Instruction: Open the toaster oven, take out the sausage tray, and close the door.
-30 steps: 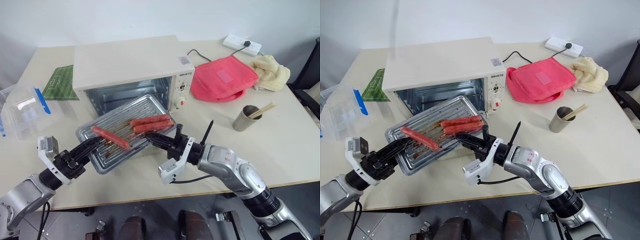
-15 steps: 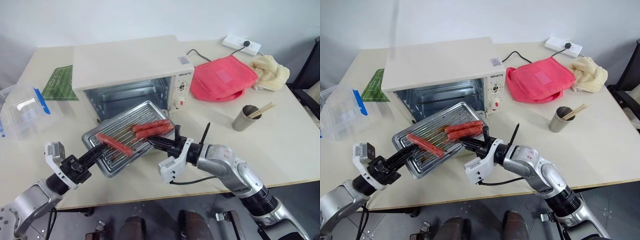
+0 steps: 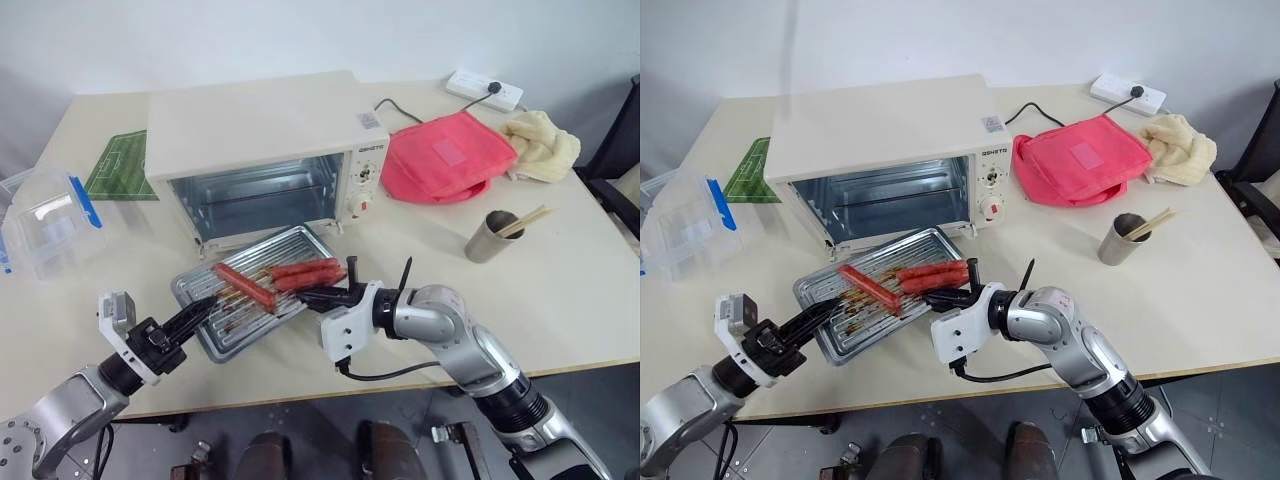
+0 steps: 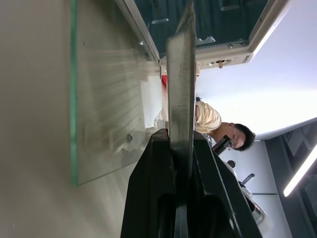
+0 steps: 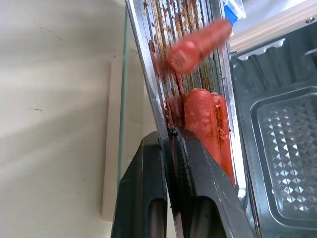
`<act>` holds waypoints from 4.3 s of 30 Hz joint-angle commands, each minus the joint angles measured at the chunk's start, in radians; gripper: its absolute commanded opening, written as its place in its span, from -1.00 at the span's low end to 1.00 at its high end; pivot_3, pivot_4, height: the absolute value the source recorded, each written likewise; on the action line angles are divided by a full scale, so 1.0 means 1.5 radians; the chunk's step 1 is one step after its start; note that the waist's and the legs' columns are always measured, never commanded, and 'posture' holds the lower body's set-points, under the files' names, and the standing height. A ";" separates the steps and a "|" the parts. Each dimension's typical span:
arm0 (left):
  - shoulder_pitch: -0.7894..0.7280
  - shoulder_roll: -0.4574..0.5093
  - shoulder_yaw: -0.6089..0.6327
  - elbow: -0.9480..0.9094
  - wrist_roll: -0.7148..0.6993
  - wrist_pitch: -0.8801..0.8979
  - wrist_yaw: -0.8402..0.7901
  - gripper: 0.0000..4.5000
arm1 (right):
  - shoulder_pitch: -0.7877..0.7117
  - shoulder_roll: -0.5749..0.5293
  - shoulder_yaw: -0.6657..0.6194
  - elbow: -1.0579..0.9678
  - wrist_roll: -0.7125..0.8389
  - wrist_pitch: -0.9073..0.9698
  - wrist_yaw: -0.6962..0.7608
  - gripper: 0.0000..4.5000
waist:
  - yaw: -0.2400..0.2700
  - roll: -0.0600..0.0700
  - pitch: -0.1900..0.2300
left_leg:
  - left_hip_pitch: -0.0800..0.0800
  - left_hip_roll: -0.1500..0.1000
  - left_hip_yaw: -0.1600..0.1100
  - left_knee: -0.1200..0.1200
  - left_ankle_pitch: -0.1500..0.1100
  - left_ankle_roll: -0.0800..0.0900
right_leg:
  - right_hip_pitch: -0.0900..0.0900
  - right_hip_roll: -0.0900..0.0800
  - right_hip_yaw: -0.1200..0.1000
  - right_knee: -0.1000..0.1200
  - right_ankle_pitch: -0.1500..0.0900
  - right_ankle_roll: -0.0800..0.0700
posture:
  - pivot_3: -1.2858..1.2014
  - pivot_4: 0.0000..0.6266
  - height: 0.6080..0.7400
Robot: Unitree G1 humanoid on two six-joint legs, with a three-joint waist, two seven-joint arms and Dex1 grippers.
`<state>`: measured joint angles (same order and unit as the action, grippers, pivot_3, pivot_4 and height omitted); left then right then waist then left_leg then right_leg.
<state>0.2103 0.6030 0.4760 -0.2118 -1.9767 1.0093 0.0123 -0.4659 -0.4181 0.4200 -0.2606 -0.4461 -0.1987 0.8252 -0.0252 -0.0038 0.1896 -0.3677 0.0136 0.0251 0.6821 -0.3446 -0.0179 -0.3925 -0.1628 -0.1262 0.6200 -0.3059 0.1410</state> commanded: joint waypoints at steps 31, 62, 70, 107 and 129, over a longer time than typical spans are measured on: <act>0.021 -0.051 0.040 0.007 0.003 0.036 -0.007 -1.00 | 0.009 -0.164 -0.148 -0.135 0.490 0.196 0.206 0.99 | 0.009 0.000 0.000 | 0.000 0.000 0.000 0.000 -0.001 0.001 | 0.000 0.000 0.000 -0.002 0.000 0.000 | 0.03 -0.52 1.00; 0.229 -0.197 0.232 -0.109 0.003 -0.046 -0.051 -1.00 | -0.036 -0.146 -0.148 0.274 0.378 0.009 0.228 -0.97 | 0.018 -0.001 0.000 | 0.000 0.000 0.005 0.000 -0.001 0.003 | 0.000 0.000 0.003 -0.009 0.001 -0.001 | 0.03 -0.52 1.00; 0.278 -0.257 0.253 -0.100 0.003 -0.052 -0.047 -1.00 | -0.048 -0.103 -0.119 0.356 0.331 -0.050 0.200 -0.97 | 0.011 -0.003 -0.001 | 0.002 0.001 0.007 0.000 -0.001 0.002 | 0.000 0.002 0.005 -0.008 0.001 -0.001 | 0.03 -0.52 1.00; 0.346 -0.309 0.378 0.008 0.003 -0.069 -0.154 -1.00 | -0.032 -0.091 -0.079 0.373 0.346 -0.058 0.276 -0.97 | 0.010 -0.010 -0.006 | 0.009 0.012 0.012 0.000 -0.009 0.001 | 0.001 0.011 0.013 -0.013 0.002 -0.009 | 0.03 -0.52 1.00; 0.309 -0.324 0.361 -0.005 0.003 -0.070 -0.095 -1.00 | -0.107 -0.084 -0.115 0.441 0.356 -0.056 0.269 -0.97 | -0.003 -0.008 -0.005 | 0.008 0.012 0.016 0.000 -0.012 0.003 | 0.000 0.010 0.013 -0.014 0.002 -0.008 | 0.03 -0.52 1.00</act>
<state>0.6684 0.1178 1.0023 -0.1891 -1.9575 0.9056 -0.1282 -0.6028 -0.5521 0.2699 0.3971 0.0809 -0.2642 1.2424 -0.0302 -0.0152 0.1828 -0.3555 0.0318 0.0497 0.6825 -0.3624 -0.0136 -0.3932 -0.1471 -0.1064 0.5989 -0.3024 0.1289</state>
